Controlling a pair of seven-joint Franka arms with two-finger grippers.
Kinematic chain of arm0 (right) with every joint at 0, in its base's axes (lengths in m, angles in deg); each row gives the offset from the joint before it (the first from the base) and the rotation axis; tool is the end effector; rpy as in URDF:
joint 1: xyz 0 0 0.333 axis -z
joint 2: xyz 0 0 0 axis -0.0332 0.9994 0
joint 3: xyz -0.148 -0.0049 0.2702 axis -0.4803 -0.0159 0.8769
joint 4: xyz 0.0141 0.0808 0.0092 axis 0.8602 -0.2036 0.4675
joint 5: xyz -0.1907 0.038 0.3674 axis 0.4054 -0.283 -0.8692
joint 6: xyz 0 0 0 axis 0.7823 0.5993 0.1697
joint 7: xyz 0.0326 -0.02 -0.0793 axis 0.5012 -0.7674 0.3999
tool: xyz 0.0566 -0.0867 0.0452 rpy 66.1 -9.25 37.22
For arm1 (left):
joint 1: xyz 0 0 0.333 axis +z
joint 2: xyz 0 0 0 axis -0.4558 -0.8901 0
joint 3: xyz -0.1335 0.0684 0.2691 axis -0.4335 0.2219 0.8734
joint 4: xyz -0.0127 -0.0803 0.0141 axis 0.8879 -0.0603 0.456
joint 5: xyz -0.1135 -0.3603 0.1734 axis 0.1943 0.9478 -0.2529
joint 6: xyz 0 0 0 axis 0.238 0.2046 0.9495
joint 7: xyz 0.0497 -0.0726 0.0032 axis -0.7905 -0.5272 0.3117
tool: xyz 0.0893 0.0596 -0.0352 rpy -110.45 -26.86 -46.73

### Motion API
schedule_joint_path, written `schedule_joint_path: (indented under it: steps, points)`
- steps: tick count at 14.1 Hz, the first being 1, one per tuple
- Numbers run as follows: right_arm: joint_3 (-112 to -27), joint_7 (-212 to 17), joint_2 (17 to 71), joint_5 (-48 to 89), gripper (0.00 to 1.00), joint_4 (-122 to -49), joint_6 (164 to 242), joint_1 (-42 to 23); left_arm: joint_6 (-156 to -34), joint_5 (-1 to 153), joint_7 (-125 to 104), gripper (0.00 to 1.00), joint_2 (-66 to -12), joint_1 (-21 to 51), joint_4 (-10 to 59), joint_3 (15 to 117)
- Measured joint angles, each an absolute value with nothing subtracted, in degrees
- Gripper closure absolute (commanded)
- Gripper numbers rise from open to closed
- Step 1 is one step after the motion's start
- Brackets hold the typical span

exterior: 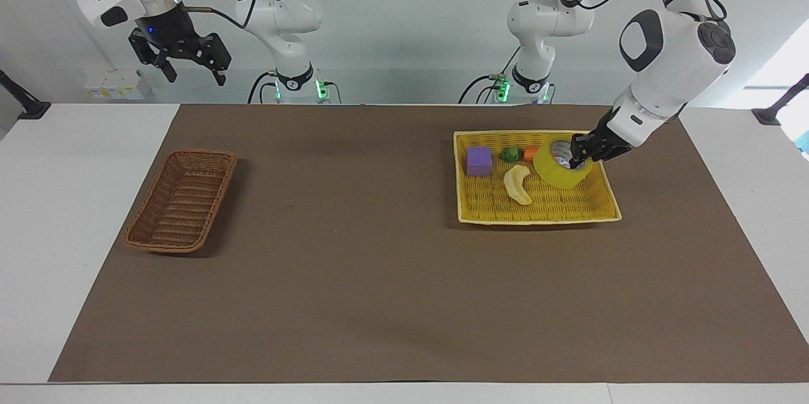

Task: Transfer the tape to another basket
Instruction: 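Lift the tape with the left gripper while the right gripper approaches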

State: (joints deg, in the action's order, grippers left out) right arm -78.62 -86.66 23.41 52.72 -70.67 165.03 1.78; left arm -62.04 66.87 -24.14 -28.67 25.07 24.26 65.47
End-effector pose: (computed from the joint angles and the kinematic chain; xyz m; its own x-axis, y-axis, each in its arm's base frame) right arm 0.5279 -0.0227 0.6597 0.9940 -0.0871 -0.0664 -0.0852 -0.9959 0.0311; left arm 0.5692 -0.0841 0.4770 0.9970 0.0015 -0.0778 0.0217 -0.9656 0.2593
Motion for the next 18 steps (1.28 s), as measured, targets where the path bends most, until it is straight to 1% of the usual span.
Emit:
schedule_joint_path:
  steps: [5, 6, 8, 10, 13, 16, 18]
  points:
    - [-78.3, -91.0, 23.3, 52.3, 0.0, -71.1, 165.2, 1.5, -62.0, 68.0, -13.7, 1.0, -28.7, 14.5, 21.9, 64.7]
    - [-78.2, -91.0, 23.3, 51.1, 0.0, -71.8, 166.3, 1.5, -62.1, 68.0, -11.1, 1.0, -28.7, 12.3, 21.4, 64.7]
    - [-78.0, -91.0, 23.3, 45.9, 0.0, -74.5, 170.5, 1.4, -62.1, 68.0, -7.3, 1.0, -28.7, 9.0, 20.6, 64.6]
    - [-77.8, -91.1, 23.5, 39.6, 0.0, -77.8, 175.4, -0.6, -63.0, 68.4, -5.9, 1.0, -28.8, 6.2, 20.1, 64.5]
    - [-77.6, -91.0, 24.9, 27.8, 0.0, -79.8, 177.0, -3.5, -64.2, 72.7, -4.0, 1.0, -29.1, 3.9, 19.7, 64.0]
    - [-77.6, -88.3, 25.5, 20.6, 0.0, -81.8, 177.8, -6.3, -65.5, 78.4, -3.6, 1.0, -29.3, 1.4, 19.7, 63.7]
    - [-77.6, -86.6, 25.5, 14.6, 0.0, -84.4, 181.5, -7.2, -66.1, 79.7, -3.0, 1.0, -29.3, -0.9, 19.7, 63.6]
